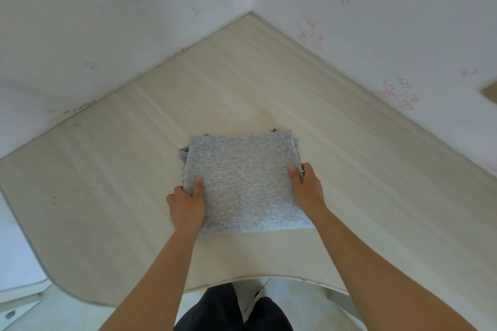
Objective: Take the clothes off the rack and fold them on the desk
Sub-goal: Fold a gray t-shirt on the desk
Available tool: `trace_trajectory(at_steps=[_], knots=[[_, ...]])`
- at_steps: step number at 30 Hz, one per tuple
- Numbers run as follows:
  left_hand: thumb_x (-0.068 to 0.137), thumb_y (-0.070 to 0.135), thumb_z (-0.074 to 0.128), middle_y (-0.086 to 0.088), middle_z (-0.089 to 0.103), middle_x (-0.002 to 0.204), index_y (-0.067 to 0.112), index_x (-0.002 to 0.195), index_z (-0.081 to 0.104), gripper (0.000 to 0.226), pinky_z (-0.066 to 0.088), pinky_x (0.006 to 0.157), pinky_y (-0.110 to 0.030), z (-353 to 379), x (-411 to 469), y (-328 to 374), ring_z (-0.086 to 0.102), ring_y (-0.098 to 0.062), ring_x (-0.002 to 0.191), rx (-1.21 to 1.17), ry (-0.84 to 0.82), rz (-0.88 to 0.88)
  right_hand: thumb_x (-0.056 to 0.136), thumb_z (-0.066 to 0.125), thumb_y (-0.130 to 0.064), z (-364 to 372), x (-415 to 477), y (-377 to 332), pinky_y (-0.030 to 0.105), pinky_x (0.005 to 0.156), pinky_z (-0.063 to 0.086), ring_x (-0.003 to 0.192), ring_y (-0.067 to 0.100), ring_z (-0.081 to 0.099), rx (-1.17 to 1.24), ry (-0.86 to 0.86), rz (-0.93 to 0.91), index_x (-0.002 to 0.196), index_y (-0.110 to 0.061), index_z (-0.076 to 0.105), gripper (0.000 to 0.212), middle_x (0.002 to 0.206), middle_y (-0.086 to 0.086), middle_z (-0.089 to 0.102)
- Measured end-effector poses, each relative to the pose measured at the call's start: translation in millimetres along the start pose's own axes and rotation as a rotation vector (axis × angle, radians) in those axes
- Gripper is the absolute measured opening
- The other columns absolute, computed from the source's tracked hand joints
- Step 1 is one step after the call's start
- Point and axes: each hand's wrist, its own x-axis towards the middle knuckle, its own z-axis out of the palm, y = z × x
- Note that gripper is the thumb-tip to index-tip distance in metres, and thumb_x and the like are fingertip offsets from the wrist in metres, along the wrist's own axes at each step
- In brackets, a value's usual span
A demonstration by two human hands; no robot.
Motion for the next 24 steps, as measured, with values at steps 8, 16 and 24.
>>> trace_trajectory(at_steps=[8, 16, 24], knots=[[0.091, 0.054, 0.051, -0.006, 0.056, 0.105, 0.008, 0.119, 0.048, 0.054, 0.041, 0.073, -0.037, 4, -43, -30, 0.054, -0.023, 0.086, 0.075, -0.265, 0.103, 0.103, 0.033, -0.041, -18, -91, 66, 0.027, 0.049, 0.034, 0.062, 0.017, 0.052, 0.147, 0.083, 0.184, 0.099, -0.012, 0.041, 0.03, 0.078, 0.002, 0.053], [0.09, 0.058, 0.048, -0.003, 0.059, 0.097, 0.013, 0.117, 0.044, 0.053, 0.046, 0.072, -0.038, 12, -81, -40, 0.059, -0.026, 0.085, 0.21, -0.401, 0.447, 0.096, 0.05, -0.045, -15, -172, 119, 0.02, 0.059, 0.042, 0.078, 0.006, 0.057, 0.377, 0.176, 0.349, 0.106, -0.02, 0.052, 0.027, 0.089, -0.008, 0.059], [0.095, 0.049, 0.047, 0.005, 0.056, 0.082, 0.013, 0.103, 0.045, 0.037, 0.039, 0.055, -0.031, 39, -131, -36, 0.057, -0.018, 0.071, 0.358, -0.651, 0.859, 0.098, 0.048, -0.041, 15, -282, 160, 0.033, 0.064, 0.05, 0.077, 0.019, 0.061, 0.546, 0.601, 0.554, 0.104, -0.016, 0.055, 0.026, 0.087, -0.002, 0.063]])
